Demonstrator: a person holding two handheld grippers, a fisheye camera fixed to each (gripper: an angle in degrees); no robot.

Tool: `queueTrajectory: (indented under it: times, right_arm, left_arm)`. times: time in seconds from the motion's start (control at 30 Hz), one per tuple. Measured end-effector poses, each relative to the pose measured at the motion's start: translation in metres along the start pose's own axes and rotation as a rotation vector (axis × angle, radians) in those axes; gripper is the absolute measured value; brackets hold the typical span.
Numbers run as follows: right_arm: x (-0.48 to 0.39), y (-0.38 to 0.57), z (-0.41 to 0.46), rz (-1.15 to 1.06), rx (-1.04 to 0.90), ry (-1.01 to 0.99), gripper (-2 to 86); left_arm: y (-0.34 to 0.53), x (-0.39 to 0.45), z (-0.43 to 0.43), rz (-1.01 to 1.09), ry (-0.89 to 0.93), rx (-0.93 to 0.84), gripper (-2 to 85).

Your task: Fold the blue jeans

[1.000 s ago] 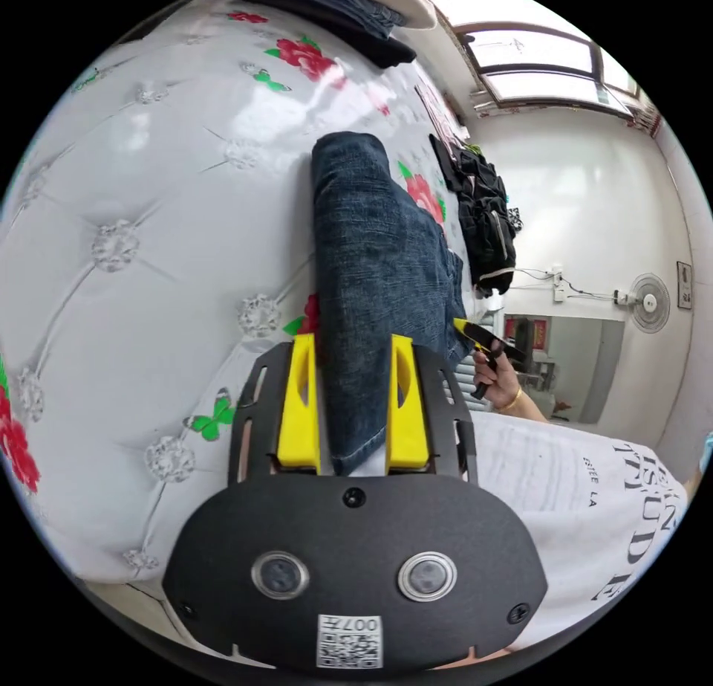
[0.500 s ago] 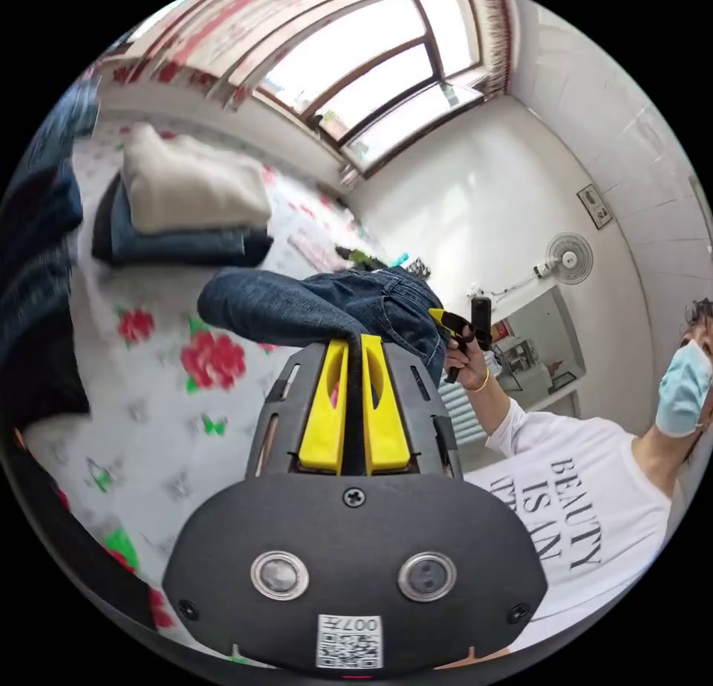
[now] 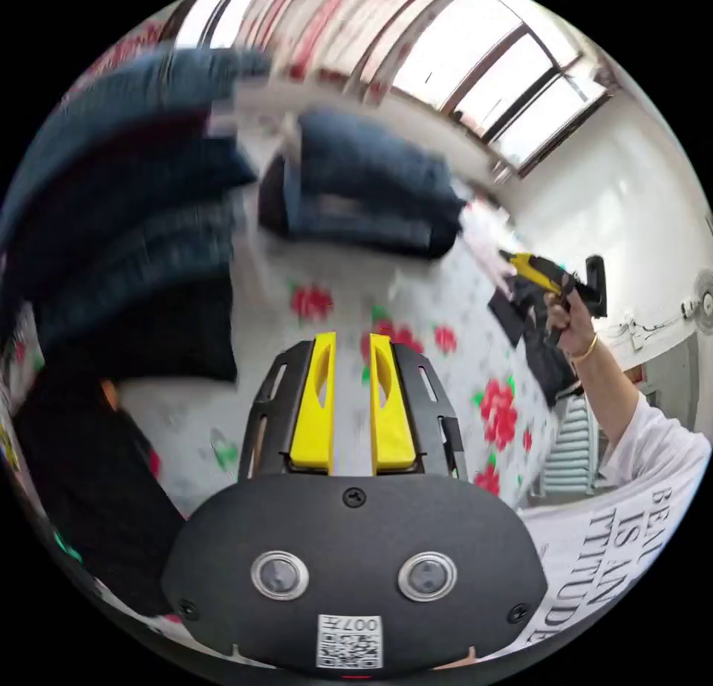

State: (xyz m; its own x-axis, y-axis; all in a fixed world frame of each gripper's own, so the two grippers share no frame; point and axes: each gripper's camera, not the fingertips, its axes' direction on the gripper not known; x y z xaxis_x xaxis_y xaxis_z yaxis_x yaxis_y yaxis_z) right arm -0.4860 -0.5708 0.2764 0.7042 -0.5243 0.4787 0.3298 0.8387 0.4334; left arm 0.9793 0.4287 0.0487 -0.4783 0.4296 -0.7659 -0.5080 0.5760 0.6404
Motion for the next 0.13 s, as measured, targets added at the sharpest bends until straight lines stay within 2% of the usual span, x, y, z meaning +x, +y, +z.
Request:
queueTrajectory:
  times: [0.03,0.13]
  right_arm:
    - [0.013,0.018,0.009,0.011,-0.034,0.053,7.5]
    - [0.077,0.097,0.010,0.075,-0.110,0.258,8.3]
  left_arm:
    - [0.041,-0.007,0.033,-0.053,0.041,-0.123,7.4]
    - [0.129,-0.011,0.070,-0.181,0.087,-0.312,7.3]
